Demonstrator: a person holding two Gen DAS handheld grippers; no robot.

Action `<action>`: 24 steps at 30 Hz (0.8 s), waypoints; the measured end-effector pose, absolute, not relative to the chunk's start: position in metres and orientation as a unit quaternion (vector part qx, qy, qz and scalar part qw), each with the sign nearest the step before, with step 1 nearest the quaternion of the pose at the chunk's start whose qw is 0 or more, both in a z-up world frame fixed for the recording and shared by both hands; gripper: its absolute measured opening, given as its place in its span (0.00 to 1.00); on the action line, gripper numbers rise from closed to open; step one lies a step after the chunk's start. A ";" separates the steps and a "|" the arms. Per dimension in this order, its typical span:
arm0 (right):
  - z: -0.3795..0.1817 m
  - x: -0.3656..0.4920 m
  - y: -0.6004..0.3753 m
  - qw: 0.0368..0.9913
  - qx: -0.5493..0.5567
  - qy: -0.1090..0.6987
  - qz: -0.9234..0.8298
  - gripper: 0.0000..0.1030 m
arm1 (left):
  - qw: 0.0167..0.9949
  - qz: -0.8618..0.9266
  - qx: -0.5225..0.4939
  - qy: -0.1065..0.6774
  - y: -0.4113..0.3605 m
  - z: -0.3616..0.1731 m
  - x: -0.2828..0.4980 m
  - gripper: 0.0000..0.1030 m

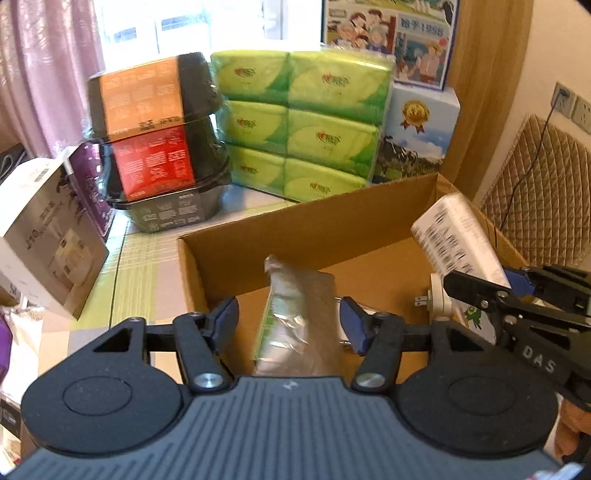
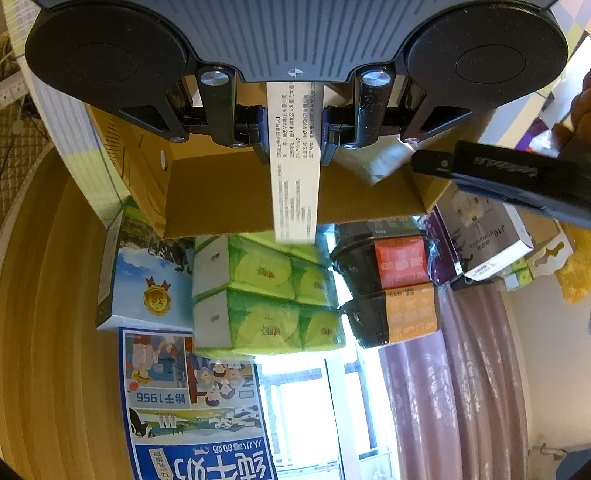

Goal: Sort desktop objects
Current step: 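Carry the pouch and white box over the cardboard box and release them inside, then move both grippers back toward the black cable and red candy packet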

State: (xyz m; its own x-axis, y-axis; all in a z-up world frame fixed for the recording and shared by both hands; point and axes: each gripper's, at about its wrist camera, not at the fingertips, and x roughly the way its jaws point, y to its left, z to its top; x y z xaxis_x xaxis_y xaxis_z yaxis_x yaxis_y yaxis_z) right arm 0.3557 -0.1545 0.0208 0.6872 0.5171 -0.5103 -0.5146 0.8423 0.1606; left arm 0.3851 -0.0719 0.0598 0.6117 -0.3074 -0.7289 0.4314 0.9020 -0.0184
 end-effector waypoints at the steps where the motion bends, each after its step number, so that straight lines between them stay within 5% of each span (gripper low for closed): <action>1: 0.021 0.357 -0.155 0.919 0.006 0.276 0.281 0.22 | 0.896 -0.206 0.071 0.388 -0.068 0.062 0.383 0.57; 7: 0.018 0.367 -0.163 0.921 0.046 0.263 0.283 0.30 | 0.904 -0.205 0.026 0.375 -0.046 0.066 0.358 0.59; 9: 0.017 0.368 -0.168 0.923 0.058 0.261 0.275 0.71 | 0.906 -0.201 0.017 0.373 -0.039 0.064 0.349 0.60; 24: 0.016 0.344 -0.180 0.930 0.046 0.248 0.267 0.73 | 0.908 -0.157 -0.024 0.388 0.001 0.029 0.287 0.70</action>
State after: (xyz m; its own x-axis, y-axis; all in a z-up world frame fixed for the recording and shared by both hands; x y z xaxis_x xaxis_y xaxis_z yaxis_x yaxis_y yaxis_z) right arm 0.3439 -0.1795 0.0159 0.7343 0.5191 -0.4374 -0.4739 0.8534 0.2172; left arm 0.2873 0.0013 0.0292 0.6496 -0.3029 -0.6973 0.2660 0.9498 -0.1647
